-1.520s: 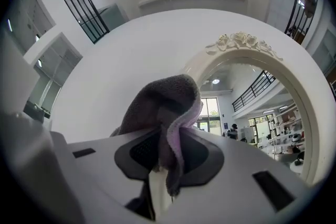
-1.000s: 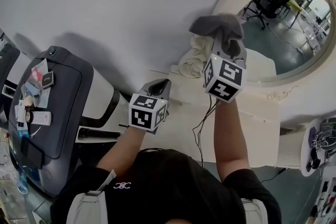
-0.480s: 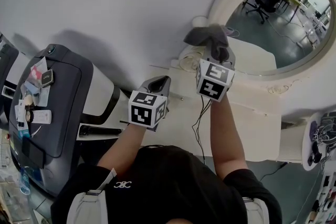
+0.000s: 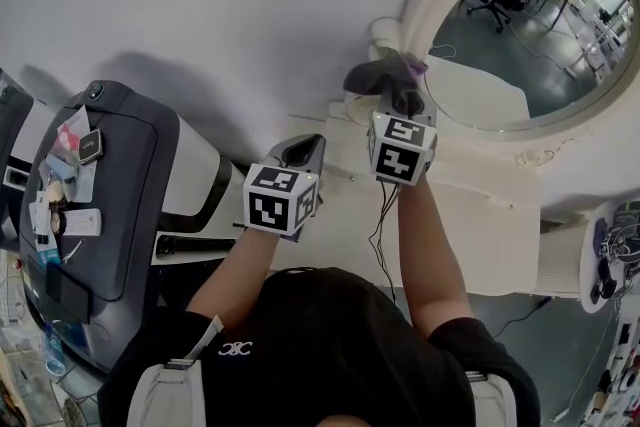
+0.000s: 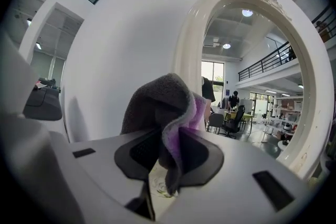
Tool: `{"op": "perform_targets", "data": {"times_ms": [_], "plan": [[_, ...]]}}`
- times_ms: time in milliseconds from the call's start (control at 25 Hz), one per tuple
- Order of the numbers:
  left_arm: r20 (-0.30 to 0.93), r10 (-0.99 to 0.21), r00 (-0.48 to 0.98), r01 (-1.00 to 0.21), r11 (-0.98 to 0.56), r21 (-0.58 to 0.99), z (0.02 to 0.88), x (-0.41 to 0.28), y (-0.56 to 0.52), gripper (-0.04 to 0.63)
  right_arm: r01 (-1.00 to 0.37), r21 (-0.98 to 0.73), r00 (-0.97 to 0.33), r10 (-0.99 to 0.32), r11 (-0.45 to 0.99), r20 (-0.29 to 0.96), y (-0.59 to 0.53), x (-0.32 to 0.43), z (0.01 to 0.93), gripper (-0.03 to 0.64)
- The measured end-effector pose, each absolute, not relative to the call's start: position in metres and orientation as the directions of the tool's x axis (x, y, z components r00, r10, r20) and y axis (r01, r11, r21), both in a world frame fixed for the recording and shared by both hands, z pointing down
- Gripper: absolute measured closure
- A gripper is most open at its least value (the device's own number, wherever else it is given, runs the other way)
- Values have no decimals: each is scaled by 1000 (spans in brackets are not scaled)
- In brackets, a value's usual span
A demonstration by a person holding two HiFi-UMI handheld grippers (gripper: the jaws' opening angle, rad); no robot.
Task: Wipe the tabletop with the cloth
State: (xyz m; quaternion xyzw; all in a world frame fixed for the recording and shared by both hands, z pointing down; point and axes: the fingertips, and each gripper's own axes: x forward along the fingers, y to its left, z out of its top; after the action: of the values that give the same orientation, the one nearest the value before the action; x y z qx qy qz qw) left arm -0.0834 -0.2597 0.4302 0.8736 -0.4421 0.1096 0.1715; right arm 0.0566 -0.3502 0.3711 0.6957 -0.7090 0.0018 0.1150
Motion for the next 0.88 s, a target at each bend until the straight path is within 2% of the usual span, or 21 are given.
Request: {"op": "perform_targets", "data": {"times_ms": [240, 760, 880], "plan": [[347, -725, 595, -803, -559, 208, 432, -88, -261, 595, -994, 110, 10, -969, 18, 248, -353, 62, 407, 528], [371, -719, 587, -808, -545, 222, 445, -103, -259, 594, -993, 117, 34, -944, 5, 327, -358, 57, 452, 528], [376, -725, 577, -816, -533, 222, 447, -110, -259, 594, -992, 119, 1, -941, 41, 340, -357, 42, 455, 528]]}}
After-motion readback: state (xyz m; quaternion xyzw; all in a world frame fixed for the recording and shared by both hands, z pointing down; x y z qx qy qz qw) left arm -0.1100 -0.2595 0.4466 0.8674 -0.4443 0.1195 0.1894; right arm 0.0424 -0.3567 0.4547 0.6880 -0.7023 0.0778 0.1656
